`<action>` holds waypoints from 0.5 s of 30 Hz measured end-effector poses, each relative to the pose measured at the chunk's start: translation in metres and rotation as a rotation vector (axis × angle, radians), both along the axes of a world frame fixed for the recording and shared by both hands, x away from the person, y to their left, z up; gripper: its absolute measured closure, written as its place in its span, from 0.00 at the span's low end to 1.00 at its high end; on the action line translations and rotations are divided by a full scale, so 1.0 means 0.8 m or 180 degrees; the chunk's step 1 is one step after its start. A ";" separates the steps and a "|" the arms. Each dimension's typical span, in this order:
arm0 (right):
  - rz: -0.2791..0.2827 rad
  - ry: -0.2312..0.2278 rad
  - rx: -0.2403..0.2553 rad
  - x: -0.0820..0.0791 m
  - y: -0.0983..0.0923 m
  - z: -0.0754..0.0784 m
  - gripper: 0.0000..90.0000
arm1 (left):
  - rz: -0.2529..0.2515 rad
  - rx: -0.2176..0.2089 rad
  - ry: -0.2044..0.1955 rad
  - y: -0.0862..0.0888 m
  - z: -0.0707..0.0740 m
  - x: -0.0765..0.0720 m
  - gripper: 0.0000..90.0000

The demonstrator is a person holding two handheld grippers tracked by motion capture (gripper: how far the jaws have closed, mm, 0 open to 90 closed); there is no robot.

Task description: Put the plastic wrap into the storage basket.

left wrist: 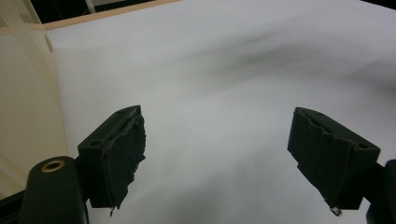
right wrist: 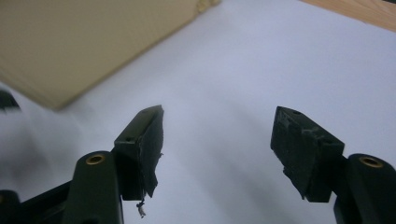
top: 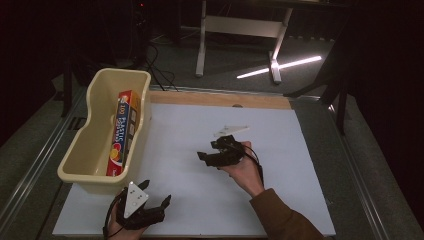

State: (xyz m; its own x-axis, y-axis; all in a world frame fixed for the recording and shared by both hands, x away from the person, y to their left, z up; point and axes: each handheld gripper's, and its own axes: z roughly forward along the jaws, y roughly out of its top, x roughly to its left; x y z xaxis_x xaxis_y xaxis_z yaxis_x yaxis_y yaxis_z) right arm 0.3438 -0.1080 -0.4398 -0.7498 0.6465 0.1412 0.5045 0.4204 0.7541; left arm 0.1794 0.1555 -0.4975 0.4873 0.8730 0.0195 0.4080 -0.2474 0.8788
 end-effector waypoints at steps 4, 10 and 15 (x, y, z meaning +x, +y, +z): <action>-0.0043 -0.0110 -0.0039 -0.015 -0.023 -0.013 0.37 | 0.0013 0.0004 -0.0012 0.000 0.000 0.000 0.21; -0.0144 -0.0288 0.0007 -0.048 -0.073 -0.047 0.36 | 0.0040 0.0007 -0.0013 0.000 0.000 0.000 0.21; -0.0245 -0.0391 -0.0054 -0.064 -0.102 -0.068 0.36 | 0.0046 0.0026 -0.0020 -0.001 0.000 0.002 0.21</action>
